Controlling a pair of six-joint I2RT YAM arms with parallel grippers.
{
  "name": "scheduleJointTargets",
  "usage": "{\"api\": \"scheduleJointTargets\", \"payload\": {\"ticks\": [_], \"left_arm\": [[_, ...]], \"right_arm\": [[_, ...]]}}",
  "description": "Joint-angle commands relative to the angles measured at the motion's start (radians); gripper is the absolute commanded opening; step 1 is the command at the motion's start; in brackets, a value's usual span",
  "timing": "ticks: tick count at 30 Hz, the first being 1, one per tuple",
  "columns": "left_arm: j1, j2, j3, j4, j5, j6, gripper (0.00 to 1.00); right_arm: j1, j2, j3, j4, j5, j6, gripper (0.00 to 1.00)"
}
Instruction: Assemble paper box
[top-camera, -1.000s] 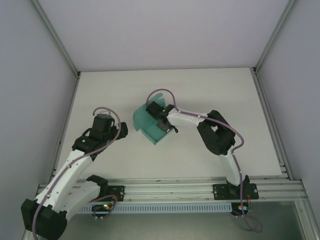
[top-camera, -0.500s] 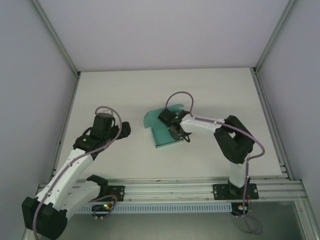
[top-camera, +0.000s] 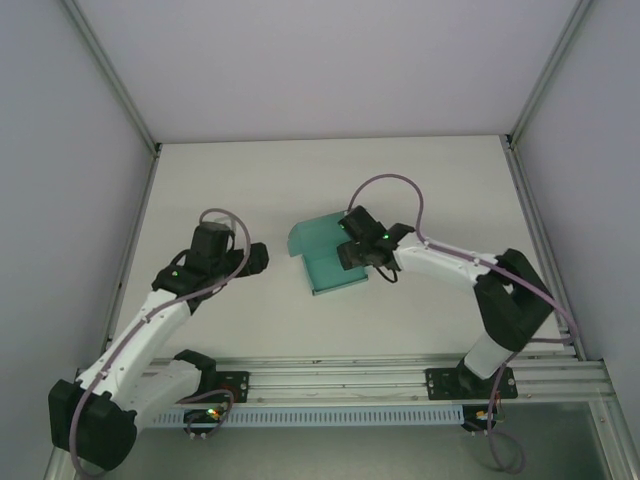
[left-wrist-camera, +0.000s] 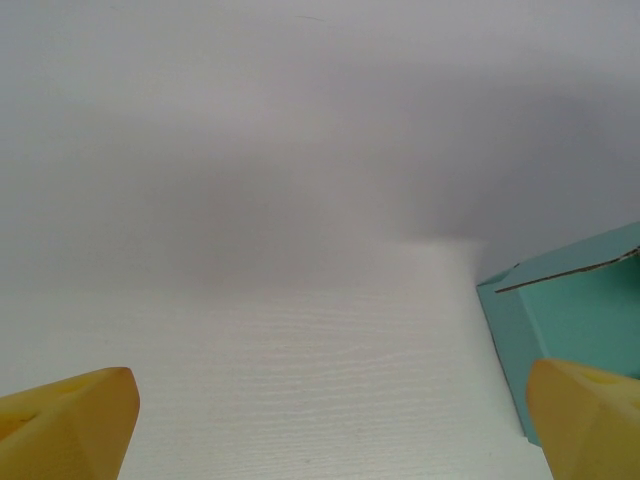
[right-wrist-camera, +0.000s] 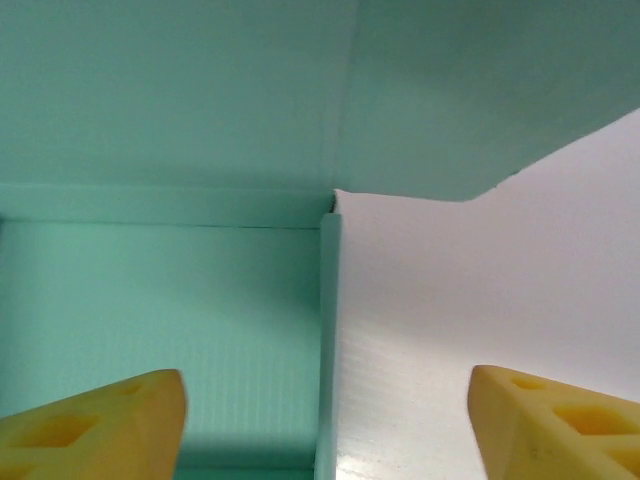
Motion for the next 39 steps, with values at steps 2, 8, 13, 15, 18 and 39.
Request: {"api": "scheduleJointTargets", "payload": {"ticks": [2,8,13,15,18,39], "left_arm": [[-0.038,0.034,0.075,0.028,0.056,0.144,1.0],[-0.122,0.161,0.167,0.068,0.176,0.341,1.0],[-0.153,0.355,0.301,-0.013,0.156,0.428,0.9],[-0.153,0.42,0.342,-0.038,0.154,0.454,0.85],[-0.154,0.503,0.4,-0.068,0.168,0.491,0.68],[-0.183,0.641,0.557,-0.101,0.01,0.421,0.0]], "right_arm": [[-0.048,-0.157,-0.029,0.126,-0.113,-0.217,0.89],[-0.187,-0.187,0.027,0.069,-0.453,-0.531,1.0],[-0.247,-0.019,0.234,-0.154,-0.569,-0.757,0.96],[-0.258,0.053,0.31,-0.226,-0.569,-0.8,0.92],[-0.272,0.157,0.415,-0.327,-0.562,-0.849,0.81],[-0.242,0.195,0.493,-0.353,-0.397,-0.63,0.0]]}}
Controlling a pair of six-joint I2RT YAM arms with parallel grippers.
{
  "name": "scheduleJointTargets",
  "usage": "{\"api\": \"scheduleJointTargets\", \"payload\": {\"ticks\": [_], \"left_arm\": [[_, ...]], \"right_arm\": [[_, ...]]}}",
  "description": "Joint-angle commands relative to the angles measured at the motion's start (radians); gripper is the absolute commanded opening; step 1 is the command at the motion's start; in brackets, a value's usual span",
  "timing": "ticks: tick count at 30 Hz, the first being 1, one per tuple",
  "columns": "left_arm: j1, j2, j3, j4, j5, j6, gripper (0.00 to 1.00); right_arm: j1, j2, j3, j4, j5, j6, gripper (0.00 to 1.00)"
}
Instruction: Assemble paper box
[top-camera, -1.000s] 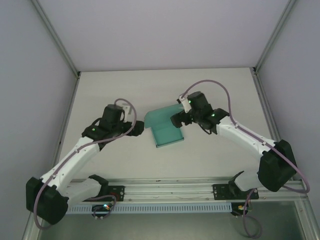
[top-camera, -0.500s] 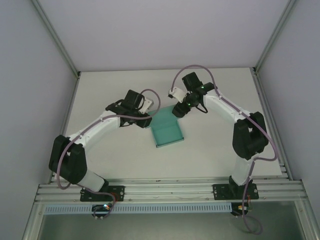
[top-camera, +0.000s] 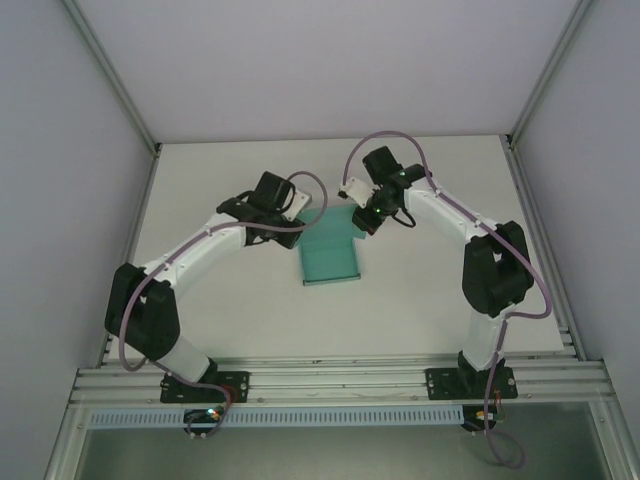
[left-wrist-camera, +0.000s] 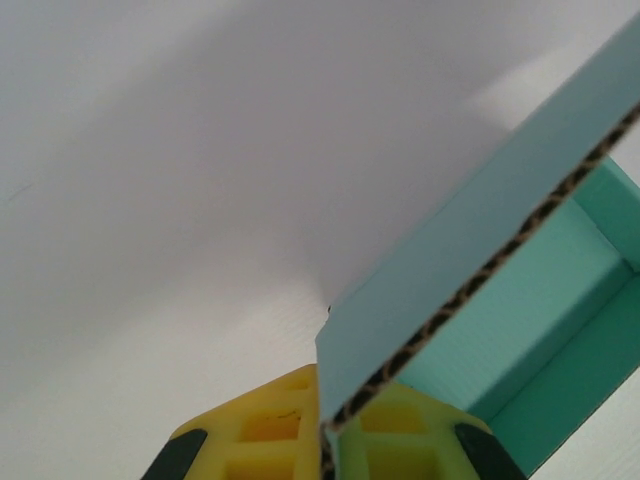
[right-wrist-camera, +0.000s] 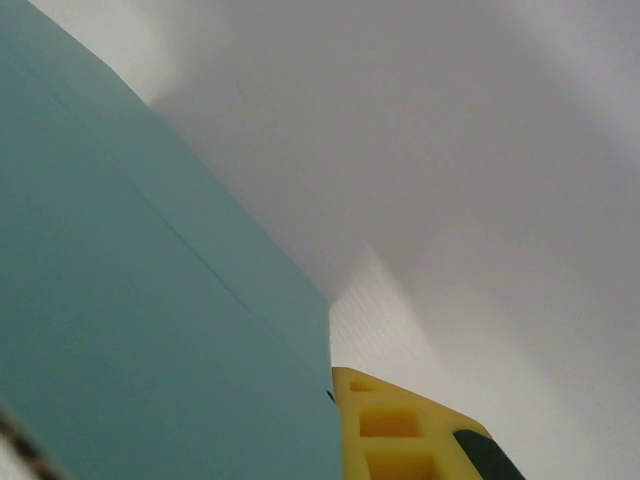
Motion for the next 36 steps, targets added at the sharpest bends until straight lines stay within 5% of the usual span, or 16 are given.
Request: {"api": "scheduleJointTargets", "payload": {"ticks": [1,9,15,24,36], "left_arm": [[-0.016,0.027,0.05,-0.019,-0.111,-0.1,0.0],[-0.026,0.072,0.011,0.155,-0.114,-0.433,0.0],[-0.041,0.085,0.004,0.202,-0.122,-0.524,0.0],[-0.081,0.111,-0.053,0.247,-0.148,-0.573,0.0],[-0.156,0.105,-0.147,0.279,-0.152,-0.629,0.03]], "right_arm": [[0.029,-0.062,0.003,0.019,0.101,0.164,0.0],[0.065,-0.112,-0.113,0.313,0.291,0.717,0.0],[0.079,-0.105,-0.175,0.517,0.276,1.002,0.0],[0.14,-0.119,-0.307,0.645,0.332,1.093,0.0],[0.257,-0.232,-0.573,0.832,0.608,1.082,0.0]]}}
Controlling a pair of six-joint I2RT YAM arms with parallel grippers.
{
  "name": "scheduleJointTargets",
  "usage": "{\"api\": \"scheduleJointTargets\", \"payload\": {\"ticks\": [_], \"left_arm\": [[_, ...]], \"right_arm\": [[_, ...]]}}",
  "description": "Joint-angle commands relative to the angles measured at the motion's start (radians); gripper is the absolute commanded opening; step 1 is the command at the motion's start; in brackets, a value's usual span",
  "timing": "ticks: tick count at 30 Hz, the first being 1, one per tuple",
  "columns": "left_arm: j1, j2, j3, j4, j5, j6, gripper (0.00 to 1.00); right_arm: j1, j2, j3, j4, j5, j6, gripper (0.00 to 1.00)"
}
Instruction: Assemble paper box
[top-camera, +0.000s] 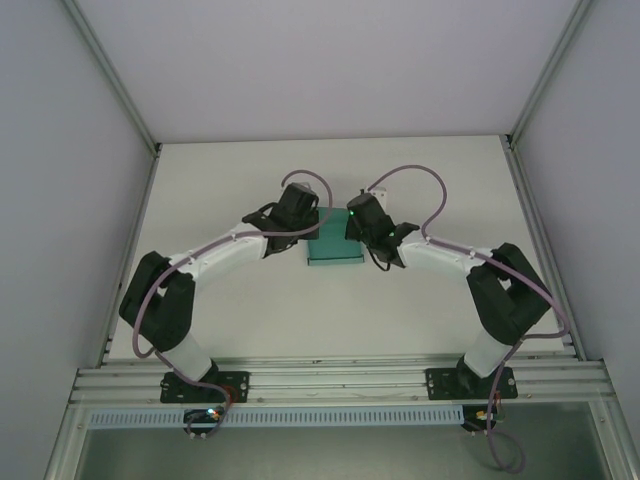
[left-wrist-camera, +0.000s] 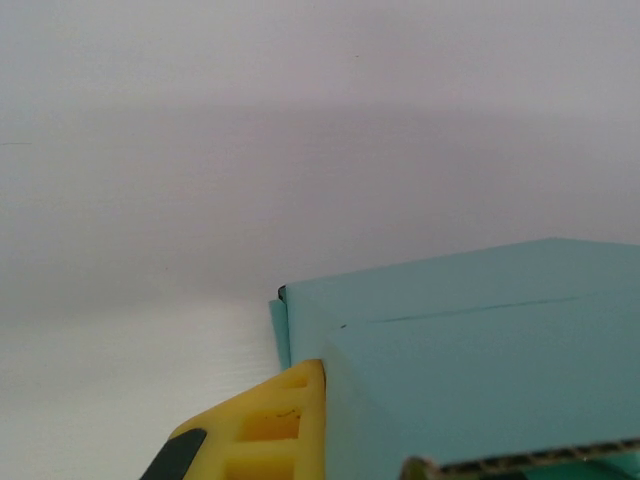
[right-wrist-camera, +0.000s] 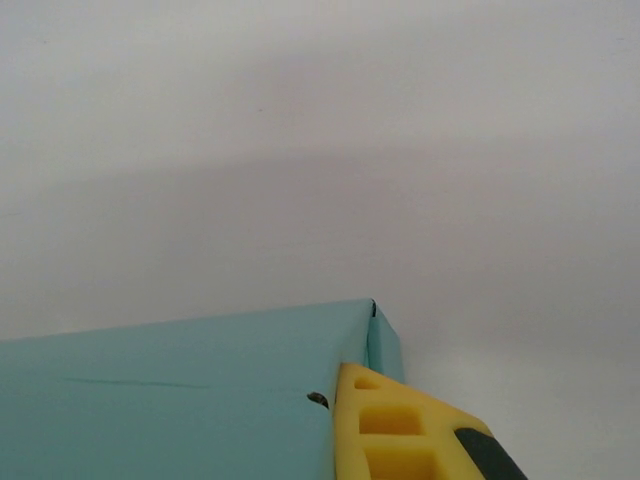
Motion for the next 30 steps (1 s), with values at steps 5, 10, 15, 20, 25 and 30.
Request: {"api": "scheduleJointTargets", "payload": {"ticks": [5,10,15,20,25,30], "left_arm": [[-0.055,0.0,-0.122,0.004,0.104,-0.121,0.03],[-0.065,-0.016,-0.183,0.082,0.128,-0.168,0.03],[-0.065,-0.021,-0.16,0.093,0.168,-0.181,0.01],[-0.076,-0.029,-0.175,0.06,0.125,-0.142,0.03],[-0.076,-0.064,-0.268,0.072,0.129,-0.123,0.1],[-0.096,-0.103,-0.304,0.088,0.142,-0.099,0.16]], "right_arm": [[0.069,-0.076,-0.142,0.169,0.049,0.019,0.0],[0.094,-0.111,-0.212,0.219,0.048,0.004,0.0],[0.105,-0.122,-0.219,0.212,0.044,0.01,0.0],[0.118,-0.142,-0.251,0.254,0.072,-0.055,0.0],[0.123,-0.162,-0.352,0.307,0.092,-0.106,0.0],[0.131,-0.18,-0.402,0.285,0.084,-0.109,0.0]]}}
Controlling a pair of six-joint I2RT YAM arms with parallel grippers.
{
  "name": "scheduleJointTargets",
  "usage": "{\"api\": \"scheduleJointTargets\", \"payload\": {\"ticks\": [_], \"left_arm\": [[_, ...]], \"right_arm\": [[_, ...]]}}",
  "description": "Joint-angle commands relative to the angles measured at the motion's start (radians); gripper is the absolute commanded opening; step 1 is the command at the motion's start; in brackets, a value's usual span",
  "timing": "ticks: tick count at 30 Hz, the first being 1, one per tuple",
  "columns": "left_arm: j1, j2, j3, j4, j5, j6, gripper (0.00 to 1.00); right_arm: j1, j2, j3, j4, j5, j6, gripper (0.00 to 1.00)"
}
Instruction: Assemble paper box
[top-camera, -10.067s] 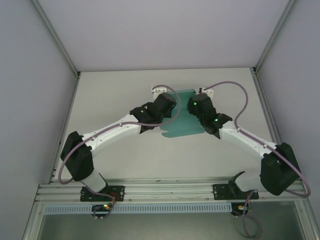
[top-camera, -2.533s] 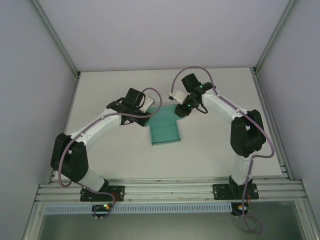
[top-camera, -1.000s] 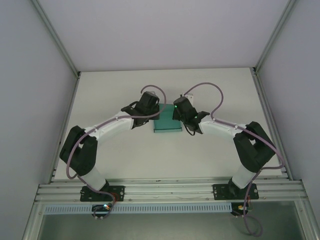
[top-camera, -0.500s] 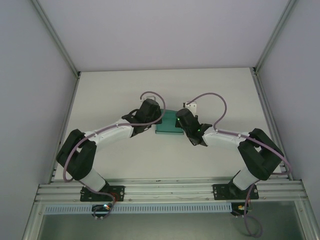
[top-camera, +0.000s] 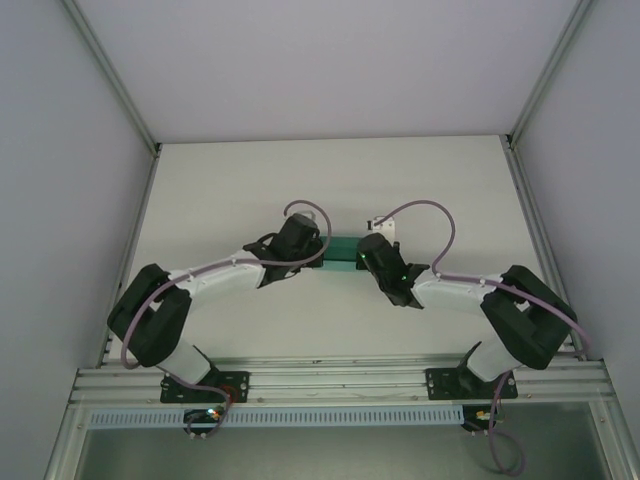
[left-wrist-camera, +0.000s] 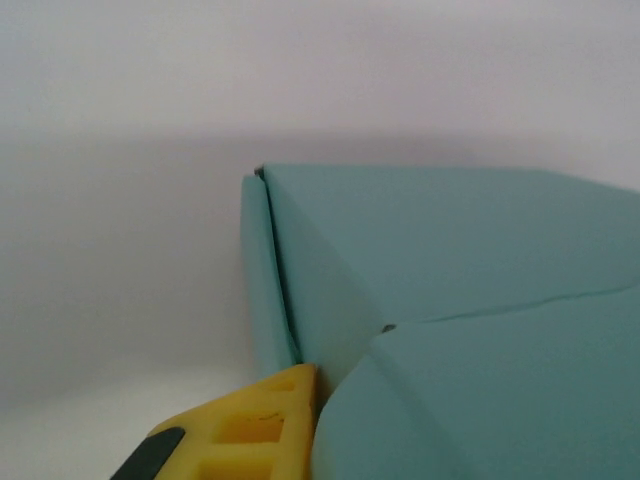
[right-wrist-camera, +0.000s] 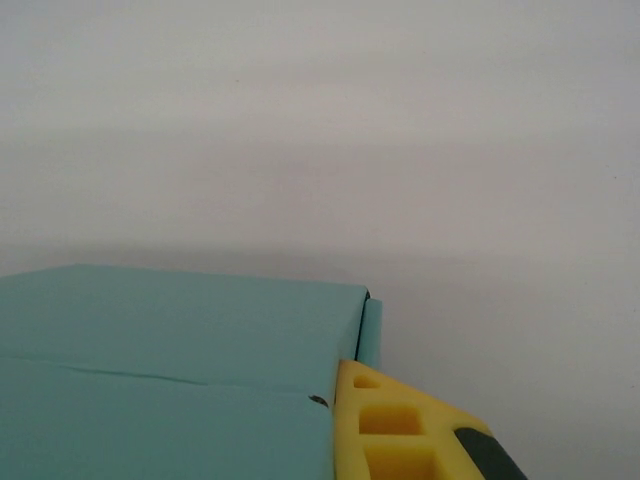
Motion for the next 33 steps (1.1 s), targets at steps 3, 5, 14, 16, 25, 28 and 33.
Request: {"api": "scheduleJointTargets", "payload": {"ticks": [3,5,14,16,25,28,33], "left_arm": [[-0.029,-0.024,-0.022,-0.11,0.03,0.036,0.22],[-0.043,-0.041,-0.004,-0.129,0.026,0.056,0.31],[-0.065,-0.174,0.07,-0.278,0.043,0.082,0.86],[-0.066,-0.212,0.079,-0.318,0.021,0.074,1.0],[0.057,-0.349,0.052,-0.334,0.022,-0.032,1.0],[0.13,-0.336,0.012,-0.304,0.064,-0.084,1.0],[0.173,-0.26,-0.06,-0.216,0.141,-0.142,1.0]], "right_arm": [[0.039,-0.028,-0.042,-0.028,-0.054,-0.016,0.0],[0.048,-0.036,-0.037,-0.037,-0.04,-0.029,0.0],[0.082,-0.032,-0.07,-0.031,0.001,-0.052,0.0],[0.089,-0.034,-0.087,-0.02,0.011,-0.052,0.0],[0.111,-0.053,-0.125,0.017,0.033,-0.077,0.0],[0.123,-0.055,-0.131,0.035,0.038,-0.083,0.01],[0.145,-0.041,-0.147,0.072,0.041,-0.091,0.04]]}}
